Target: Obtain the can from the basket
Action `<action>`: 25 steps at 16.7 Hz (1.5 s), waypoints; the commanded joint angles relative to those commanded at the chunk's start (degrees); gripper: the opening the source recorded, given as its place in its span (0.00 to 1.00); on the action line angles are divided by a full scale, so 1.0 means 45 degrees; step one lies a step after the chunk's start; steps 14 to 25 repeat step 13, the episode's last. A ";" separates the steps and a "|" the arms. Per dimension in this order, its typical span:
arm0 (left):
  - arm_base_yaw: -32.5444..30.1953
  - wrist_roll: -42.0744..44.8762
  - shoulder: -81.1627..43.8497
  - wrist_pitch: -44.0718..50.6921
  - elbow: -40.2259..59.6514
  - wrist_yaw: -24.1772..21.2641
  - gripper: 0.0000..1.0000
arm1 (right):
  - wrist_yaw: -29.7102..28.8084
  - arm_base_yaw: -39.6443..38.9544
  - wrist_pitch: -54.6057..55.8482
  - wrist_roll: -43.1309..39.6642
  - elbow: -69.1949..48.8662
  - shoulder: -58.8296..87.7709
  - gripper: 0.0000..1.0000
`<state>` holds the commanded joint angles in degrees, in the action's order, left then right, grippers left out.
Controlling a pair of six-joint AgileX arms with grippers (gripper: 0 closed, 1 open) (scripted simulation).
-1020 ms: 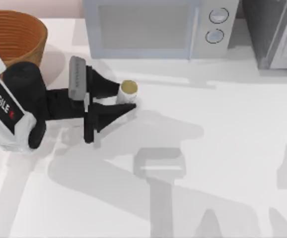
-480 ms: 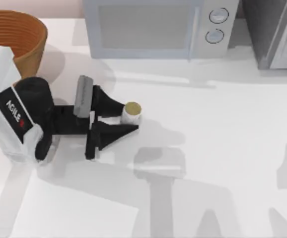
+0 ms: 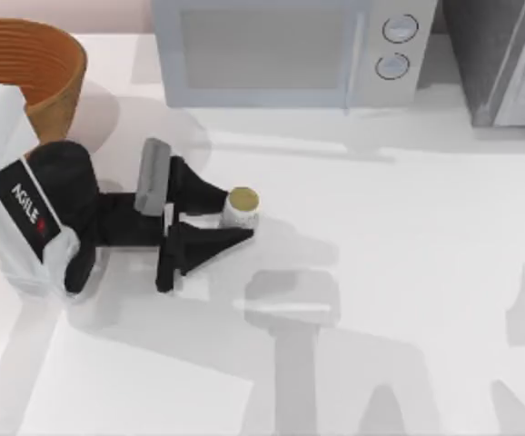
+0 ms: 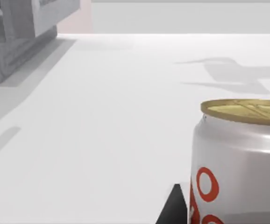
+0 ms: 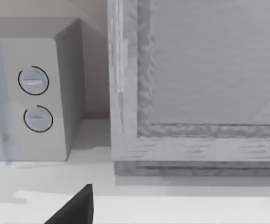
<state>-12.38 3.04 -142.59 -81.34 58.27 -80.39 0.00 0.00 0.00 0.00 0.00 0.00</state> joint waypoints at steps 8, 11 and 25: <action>0.0000 0.0000 0.0000 0.0000 0.0000 0.0000 1.00 | 0.0000 0.0000 0.0000 0.0000 0.0000 0.0000 1.00; 0.0000 0.0000 0.0000 0.0000 0.0000 0.0000 1.00 | 0.0000 0.0000 0.0000 0.0000 0.0000 0.0000 1.00; 0.0000 0.0000 0.0000 0.0000 0.0000 0.0000 1.00 | 0.0000 0.0000 0.0000 0.0000 0.0000 0.0000 1.00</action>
